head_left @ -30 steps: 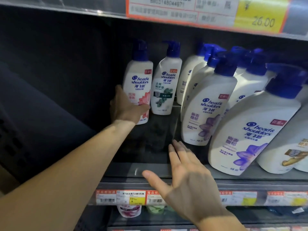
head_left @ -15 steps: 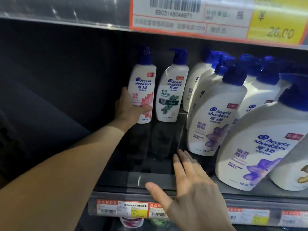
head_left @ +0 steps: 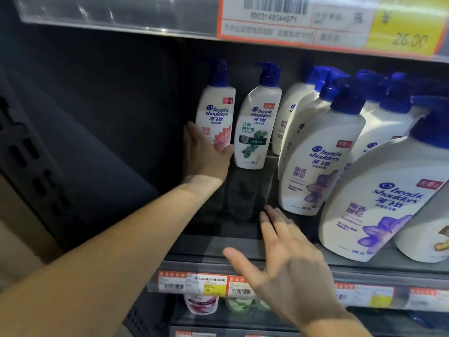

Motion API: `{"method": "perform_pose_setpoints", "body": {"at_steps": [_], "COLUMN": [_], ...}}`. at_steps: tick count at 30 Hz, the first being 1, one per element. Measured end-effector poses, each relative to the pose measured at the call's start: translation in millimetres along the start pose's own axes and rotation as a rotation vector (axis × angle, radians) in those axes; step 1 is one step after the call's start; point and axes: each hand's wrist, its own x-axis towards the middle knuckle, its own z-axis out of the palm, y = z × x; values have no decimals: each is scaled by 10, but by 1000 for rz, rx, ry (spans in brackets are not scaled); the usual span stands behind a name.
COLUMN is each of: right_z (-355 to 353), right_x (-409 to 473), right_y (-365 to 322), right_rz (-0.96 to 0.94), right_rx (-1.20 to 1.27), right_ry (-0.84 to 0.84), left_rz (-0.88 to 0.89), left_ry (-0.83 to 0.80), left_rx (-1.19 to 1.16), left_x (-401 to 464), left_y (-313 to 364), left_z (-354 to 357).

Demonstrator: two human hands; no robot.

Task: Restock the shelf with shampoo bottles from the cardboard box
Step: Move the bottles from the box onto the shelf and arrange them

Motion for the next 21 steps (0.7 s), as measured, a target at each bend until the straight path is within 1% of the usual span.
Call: {"method": "perform_pose_setpoints", "body": {"at_steps": [4, 7, 10, 11, 13, 15, 16, 17, 20, 21], "right_z": [1, -108, -233, -250, -253, -257, -245, -212, -60, 19], "right_x": [26, 4, -212, -382, -845, -1367, -1616, -1865, -2478, -2624], "right_y": [37, -5, -218, -330, -574, -805, -911, -1017, -1352, -1454], "right_rz": [-30, -45, -82, -76, -54, 53, 125, 185, 235, 220], "right_rx": [5, -52, -74, -39, 83, 270, 359, 414, 516, 513], "right_ry": [-50, -129, -165, -141, -34, 55, 34, -11, -135, -196], "left_rz": [165, 268, 381, 383, 352, 324, 290, 274, 248, 154], "left_ry": [-88, -149, -302, -366, -466, -450, -459, -511, -697, -700], "left_rx": [182, 270, 309, 295, 233, 169, 152, 204, 568, 616], "left_x": [-452, -923, -1423, -1602, -1994, -2446, -2687, -2906, -3395, -3482], "left_y": [109, 83, -70, -130, -254, -426, -561, -718, -1336, -1532], "left_z": [-221, -514, -833, -945, -1168, -1420, -1552, -1678, -2006, -2088]}}
